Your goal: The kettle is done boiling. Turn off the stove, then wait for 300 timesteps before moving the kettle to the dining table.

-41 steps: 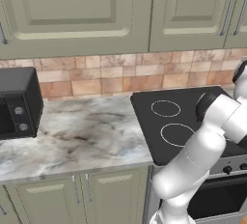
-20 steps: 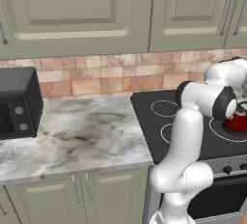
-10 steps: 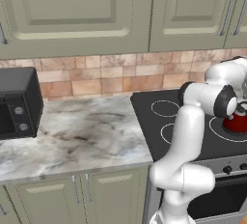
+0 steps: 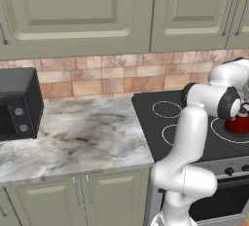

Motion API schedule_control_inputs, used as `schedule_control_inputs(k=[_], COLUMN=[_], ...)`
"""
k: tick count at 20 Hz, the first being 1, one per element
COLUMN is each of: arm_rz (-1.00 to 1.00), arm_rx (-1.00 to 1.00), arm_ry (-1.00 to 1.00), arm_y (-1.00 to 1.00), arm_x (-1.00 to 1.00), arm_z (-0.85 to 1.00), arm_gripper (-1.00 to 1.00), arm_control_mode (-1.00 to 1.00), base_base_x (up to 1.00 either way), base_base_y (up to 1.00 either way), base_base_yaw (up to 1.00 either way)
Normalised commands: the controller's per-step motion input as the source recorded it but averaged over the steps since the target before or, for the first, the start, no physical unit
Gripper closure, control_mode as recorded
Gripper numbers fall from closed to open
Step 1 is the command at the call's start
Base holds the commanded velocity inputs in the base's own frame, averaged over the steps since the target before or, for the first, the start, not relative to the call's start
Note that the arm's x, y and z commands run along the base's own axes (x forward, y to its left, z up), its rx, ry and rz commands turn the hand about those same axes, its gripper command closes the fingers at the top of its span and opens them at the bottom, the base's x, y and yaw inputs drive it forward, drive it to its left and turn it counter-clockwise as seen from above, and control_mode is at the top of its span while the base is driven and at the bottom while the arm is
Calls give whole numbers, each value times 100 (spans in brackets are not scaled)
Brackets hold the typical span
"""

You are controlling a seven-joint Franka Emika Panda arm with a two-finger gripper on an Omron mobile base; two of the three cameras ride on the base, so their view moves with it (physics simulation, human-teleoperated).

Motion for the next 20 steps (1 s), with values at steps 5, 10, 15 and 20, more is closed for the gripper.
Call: schedule_control_inputs(k=[5,10,15,20], arm_rz=[0,0,0,0], arm_rx=[0,0,0,0], arm_ry=[0,0,0,0], arm_y=[13,7,2,1], arm_x=[0,1,1,5], arm_z=[0,-2,-6,-6], arm_gripper=[-100,-100,-100,-100], arm_control_mode=[-100,-100,-100,-100], base_base_x=[0,0,0,0], base_base_y=[0,0,0,0], base_base_yaw=[0,0,0,0])
